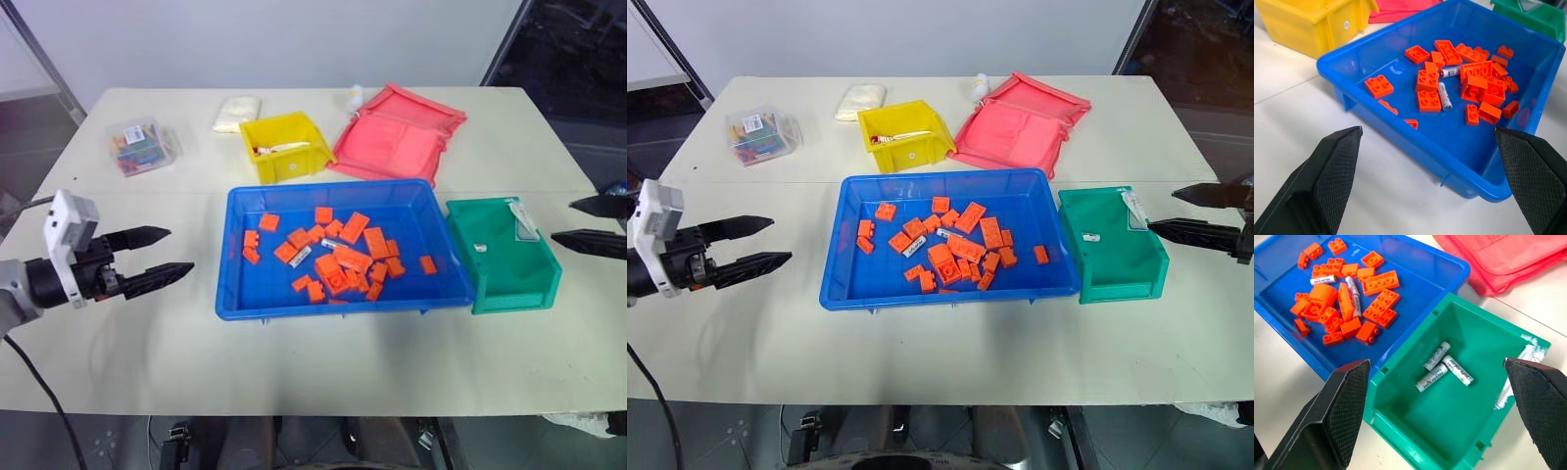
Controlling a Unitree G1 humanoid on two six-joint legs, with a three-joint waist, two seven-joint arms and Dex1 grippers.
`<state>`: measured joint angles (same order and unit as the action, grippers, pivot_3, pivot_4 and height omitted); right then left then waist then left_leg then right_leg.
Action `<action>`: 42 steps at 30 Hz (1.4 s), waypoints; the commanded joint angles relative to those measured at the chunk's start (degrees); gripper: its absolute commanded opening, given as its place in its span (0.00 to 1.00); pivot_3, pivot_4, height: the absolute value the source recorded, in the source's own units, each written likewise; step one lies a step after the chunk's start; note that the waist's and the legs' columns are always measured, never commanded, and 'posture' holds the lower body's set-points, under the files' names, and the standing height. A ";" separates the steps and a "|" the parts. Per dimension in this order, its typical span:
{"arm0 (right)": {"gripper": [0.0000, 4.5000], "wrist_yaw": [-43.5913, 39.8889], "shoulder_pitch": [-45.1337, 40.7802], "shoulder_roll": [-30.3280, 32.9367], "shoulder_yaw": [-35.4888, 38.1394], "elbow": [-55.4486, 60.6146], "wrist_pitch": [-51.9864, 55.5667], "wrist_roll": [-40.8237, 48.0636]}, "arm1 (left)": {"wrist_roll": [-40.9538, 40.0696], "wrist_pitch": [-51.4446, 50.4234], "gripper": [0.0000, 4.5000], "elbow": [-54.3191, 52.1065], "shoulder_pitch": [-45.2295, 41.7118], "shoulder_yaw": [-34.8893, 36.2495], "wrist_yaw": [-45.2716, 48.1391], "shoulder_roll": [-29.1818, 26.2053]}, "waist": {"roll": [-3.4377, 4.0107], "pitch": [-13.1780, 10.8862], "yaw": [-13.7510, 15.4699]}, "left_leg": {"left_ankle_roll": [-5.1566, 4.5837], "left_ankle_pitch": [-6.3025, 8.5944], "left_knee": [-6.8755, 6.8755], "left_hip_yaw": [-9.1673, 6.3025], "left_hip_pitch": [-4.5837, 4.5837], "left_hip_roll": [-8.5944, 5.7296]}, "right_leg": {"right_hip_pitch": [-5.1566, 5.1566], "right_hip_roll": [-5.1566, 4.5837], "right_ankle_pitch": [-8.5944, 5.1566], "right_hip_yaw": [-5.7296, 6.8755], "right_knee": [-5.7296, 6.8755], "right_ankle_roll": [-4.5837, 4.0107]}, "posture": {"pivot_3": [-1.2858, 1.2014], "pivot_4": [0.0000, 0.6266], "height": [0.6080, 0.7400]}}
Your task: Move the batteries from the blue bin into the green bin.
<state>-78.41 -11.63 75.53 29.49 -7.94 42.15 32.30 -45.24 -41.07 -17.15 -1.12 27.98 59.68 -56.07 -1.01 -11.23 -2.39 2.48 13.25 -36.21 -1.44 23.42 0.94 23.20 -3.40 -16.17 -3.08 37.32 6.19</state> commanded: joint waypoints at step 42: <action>0.99 9.91 -20.62 -9.56 -16.33 11.22 -2.17 -0.35 | 4.07 3.62 1.00 -2.06 -2.98 -1.92 -2.81 1.37 | 0.00 0.00 -0.17 | 0.00 0.00 -0.04 -0.01 -0.05 0.01 | 0.01 0.01 0.01 -0.02 0.12 0.01 | 0.52 0.24 1.00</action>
<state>-70.54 -30.36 66.70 14.24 0.08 39.71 31.64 -41.54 -38.75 -17.83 -3.44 25.34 57.27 -54.69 -1.01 -11.22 -2.57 2.48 13.25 -36.25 -1.46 23.39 0.96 23.23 -3.39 -16.16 -3.11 37.45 6.20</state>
